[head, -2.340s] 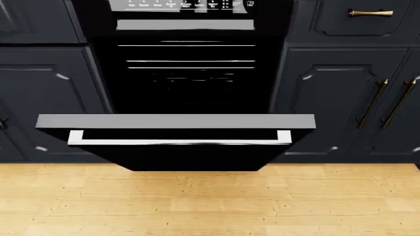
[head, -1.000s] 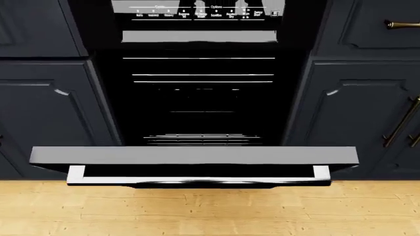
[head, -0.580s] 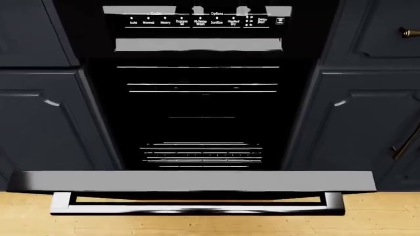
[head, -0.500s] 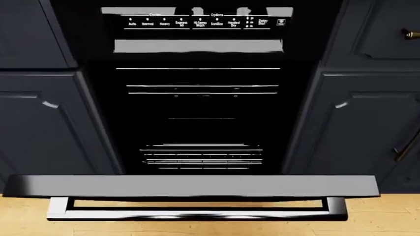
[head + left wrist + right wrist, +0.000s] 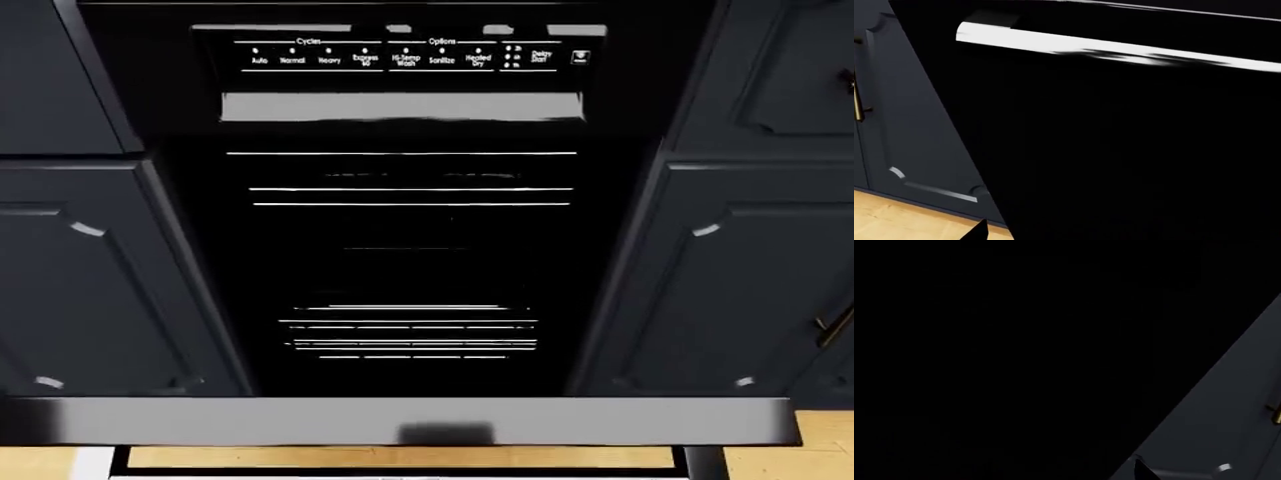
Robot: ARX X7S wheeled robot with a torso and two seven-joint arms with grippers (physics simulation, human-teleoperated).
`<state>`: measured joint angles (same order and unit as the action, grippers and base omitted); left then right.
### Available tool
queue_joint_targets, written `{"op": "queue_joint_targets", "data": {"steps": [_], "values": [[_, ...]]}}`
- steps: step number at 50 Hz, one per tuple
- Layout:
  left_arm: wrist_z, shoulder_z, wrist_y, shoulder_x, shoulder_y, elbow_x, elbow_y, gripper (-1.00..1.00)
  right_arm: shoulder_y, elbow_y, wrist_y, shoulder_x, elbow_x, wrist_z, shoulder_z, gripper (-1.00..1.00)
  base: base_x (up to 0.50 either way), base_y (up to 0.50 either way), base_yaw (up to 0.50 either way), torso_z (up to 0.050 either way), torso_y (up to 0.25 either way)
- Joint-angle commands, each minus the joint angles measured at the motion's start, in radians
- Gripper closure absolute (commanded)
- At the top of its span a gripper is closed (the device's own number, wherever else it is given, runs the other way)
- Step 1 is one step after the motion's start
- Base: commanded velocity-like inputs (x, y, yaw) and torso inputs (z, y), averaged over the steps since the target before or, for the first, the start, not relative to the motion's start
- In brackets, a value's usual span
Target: Close the dishwasher door
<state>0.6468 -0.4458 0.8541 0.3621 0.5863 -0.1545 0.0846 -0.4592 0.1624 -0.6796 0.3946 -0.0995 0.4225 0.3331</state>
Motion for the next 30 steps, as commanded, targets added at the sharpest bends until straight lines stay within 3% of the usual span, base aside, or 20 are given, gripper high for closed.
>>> {"op": "queue_joint_targets", "data": {"steps": [1,30], "values": [[0.004,-0.001,0.000,0.001,0.000,0.001,-0.001,-1.00,0.004,0.001,0.001,0.002,-0.004,0.000,0.002,-1.00,0.10,0.00,0.00,0.000,0.000],[0.011,-0.006,0.004,0.005,0.001,0.006,0.000,-1.00,0.000,0.002,-0.007,0.006,0.004,0.007,0.009,-1.00,0.09,0.00,0.00,0.000,0.000]]}}
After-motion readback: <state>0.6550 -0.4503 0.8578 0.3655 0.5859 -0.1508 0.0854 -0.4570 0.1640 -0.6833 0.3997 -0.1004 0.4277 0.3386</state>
